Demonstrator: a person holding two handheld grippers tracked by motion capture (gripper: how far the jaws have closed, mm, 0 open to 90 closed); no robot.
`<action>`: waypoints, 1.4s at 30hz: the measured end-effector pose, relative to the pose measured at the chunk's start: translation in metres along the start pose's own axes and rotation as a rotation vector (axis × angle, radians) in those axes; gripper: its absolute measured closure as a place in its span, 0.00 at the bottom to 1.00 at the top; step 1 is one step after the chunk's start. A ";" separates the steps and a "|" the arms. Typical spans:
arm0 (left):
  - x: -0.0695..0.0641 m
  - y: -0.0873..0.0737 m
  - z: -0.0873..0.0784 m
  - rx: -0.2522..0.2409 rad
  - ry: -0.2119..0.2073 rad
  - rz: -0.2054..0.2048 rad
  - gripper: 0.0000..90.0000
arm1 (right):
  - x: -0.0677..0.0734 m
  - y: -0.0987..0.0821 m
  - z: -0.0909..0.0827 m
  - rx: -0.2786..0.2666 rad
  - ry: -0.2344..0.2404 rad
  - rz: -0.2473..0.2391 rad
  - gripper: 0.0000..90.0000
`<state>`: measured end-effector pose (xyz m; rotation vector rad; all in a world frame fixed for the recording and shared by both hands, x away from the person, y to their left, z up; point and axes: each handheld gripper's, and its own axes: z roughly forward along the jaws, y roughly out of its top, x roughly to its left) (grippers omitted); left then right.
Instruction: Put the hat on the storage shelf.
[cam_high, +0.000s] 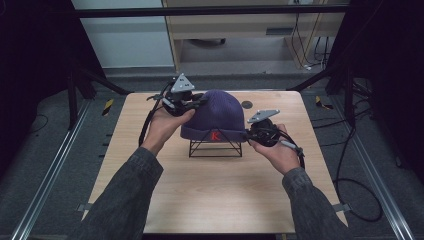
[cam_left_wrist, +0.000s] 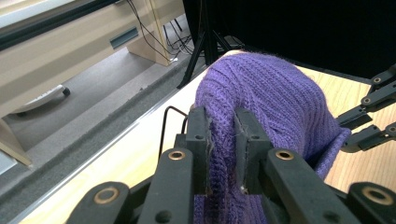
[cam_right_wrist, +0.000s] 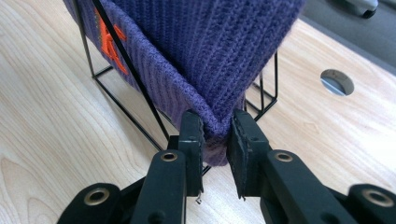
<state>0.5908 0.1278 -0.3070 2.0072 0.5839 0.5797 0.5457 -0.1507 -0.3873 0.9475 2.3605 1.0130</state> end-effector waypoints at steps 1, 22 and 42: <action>0.000 -0.001 0.000 0.000 0.002 -0.003 0.86 | 0.000 -0.001 0.002 0.002 0.001 0.006 0.84; -0.004 -0.020 0.002 0.041 -0.019 -0.003 0.86 | 0.002 -0.016 0.024 0.045 0.016 0.033 0.84; -0.009 -0.043 0.006 0.038 -0.038 -0.039 0.86 | 0.003 -0.024 0.032 0.068 0.017 0.041 0.84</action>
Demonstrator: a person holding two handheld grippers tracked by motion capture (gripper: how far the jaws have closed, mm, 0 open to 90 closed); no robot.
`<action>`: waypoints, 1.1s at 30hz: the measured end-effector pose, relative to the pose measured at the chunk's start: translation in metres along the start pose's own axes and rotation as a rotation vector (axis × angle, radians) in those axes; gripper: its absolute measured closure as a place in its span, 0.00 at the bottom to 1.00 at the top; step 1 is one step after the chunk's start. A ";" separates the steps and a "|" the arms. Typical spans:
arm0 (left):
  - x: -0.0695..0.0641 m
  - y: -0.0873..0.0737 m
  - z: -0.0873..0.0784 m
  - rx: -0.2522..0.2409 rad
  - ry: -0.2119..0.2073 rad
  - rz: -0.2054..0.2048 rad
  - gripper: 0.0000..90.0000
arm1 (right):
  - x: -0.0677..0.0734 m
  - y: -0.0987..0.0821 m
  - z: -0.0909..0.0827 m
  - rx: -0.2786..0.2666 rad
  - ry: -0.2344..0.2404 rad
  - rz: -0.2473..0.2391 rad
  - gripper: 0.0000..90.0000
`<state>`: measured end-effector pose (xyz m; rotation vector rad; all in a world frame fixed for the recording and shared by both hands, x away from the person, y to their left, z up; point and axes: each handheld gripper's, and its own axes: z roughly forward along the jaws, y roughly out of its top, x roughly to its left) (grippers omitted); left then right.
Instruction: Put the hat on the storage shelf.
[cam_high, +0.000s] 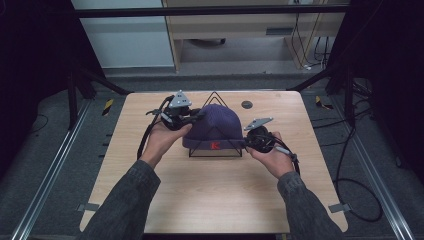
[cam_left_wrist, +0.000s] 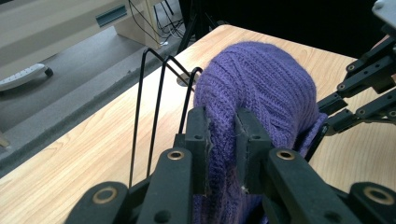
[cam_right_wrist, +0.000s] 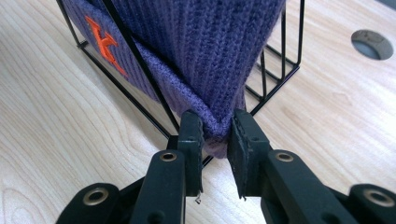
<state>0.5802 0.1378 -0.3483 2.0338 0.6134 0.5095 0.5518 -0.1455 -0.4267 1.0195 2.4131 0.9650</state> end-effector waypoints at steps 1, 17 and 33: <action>-0.001 0.000 0.000 -0.001 0.001 0.003 0.85 | 0.000 -0.001 0.001 0.003 0.000 0.001 0.84; 0.001 -0.012 0.004 0.010 -0.016 -0.026 0.84 | 0.002 -0.009 0.006 0.027 0.008 0.001 0.83; 0.001 -0.016 0.007 0.033 -0.025 -0.023 0.82 | 0.007 -0.019 0.011 0.038 0.020 0.001 0.84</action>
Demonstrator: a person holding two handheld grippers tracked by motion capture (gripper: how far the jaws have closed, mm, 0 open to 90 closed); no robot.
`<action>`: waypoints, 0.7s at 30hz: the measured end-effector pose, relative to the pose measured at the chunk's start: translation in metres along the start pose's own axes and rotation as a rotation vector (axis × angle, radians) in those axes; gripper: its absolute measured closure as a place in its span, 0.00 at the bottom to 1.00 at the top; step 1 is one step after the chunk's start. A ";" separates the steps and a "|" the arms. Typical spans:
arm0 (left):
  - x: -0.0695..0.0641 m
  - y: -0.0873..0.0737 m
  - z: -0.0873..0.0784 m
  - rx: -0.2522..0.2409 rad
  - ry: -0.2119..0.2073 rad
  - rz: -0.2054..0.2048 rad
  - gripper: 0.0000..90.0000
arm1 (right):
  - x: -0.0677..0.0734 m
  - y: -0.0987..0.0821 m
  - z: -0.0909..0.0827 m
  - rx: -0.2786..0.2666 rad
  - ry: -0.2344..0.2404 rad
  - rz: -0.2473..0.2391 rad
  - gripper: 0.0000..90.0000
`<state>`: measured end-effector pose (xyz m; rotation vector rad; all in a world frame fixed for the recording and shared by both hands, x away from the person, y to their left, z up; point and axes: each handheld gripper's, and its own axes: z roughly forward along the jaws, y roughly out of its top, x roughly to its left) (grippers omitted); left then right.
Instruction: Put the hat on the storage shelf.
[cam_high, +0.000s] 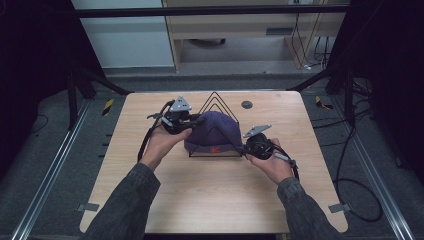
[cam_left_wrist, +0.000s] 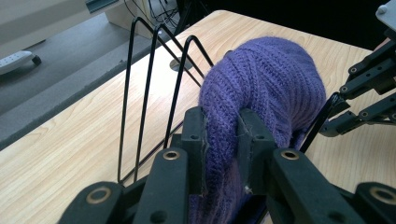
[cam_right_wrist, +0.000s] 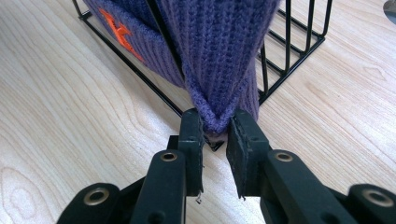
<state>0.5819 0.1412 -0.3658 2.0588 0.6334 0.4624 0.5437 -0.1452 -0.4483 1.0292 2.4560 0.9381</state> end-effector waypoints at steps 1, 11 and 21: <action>0.000 0.000 0.000 0.000 0.001 0.000 0.82 | 0.000 0.000 -0.001 0.005 -0.001 -0.001 0.84; 0.002 -0.007 -0.003 -0.023 0.022 -0.021 0.76 | 0.000 0.000 -0.001 0.000 0.006 -0.001 0.84; 0.000 -0.007 -0.010 -0.057 0.057 -0.035 0.65 | 0.000 -0.001 -0.003 0.008 -0.001 -0.004 0.80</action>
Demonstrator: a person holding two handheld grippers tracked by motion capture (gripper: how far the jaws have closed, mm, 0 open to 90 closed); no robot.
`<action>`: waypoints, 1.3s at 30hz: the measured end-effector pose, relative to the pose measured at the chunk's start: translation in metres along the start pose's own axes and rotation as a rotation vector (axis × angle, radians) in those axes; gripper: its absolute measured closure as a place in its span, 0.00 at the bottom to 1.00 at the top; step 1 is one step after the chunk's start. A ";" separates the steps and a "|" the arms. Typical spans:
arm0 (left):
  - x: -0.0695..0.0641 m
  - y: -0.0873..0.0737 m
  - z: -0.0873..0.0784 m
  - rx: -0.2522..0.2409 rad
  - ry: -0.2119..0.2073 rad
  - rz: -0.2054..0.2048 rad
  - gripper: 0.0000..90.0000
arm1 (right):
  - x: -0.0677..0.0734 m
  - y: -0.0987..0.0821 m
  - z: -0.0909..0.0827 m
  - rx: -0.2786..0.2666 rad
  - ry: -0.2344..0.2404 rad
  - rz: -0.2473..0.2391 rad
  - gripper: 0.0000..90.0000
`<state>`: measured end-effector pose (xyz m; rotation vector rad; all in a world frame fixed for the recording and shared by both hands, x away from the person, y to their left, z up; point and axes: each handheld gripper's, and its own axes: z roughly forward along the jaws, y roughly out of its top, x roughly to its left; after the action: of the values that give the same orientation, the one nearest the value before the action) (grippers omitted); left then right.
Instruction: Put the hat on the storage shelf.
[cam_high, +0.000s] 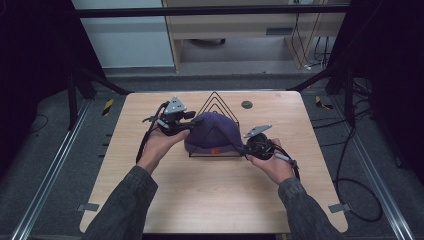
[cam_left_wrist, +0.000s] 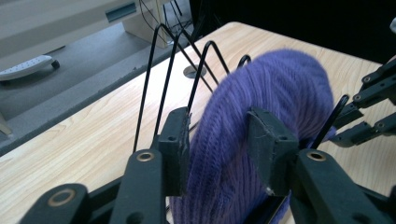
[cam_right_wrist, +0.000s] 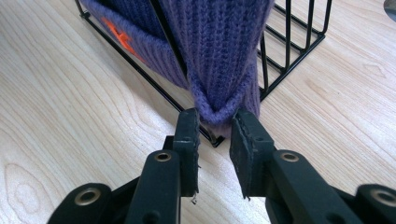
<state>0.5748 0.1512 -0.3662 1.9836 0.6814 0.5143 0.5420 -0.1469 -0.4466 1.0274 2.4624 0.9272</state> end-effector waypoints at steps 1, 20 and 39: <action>0.000 0.000 -0.001 -0.004 0.002 0.001 0.64 | 0.000 0.000 -0.001 0.001 -0.001 0.007 0.79; 0.002 0.002 -0.013 0.032 0.046 0.007 0.43 | -0.001 0.000 -0.015 -0.009 -0.036 0.037 0.58; -0.016 0.010 -0.021 0.088 0.008 -0.019 0.12 | -0.002 0.016 -0.040 -0.103 -0.081 0.115 0.29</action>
<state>0.5523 0.1506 -0.3484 2.0564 0.7385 0.4877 0.5315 -0.1578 -0.4056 1.1569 2.2847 1.0156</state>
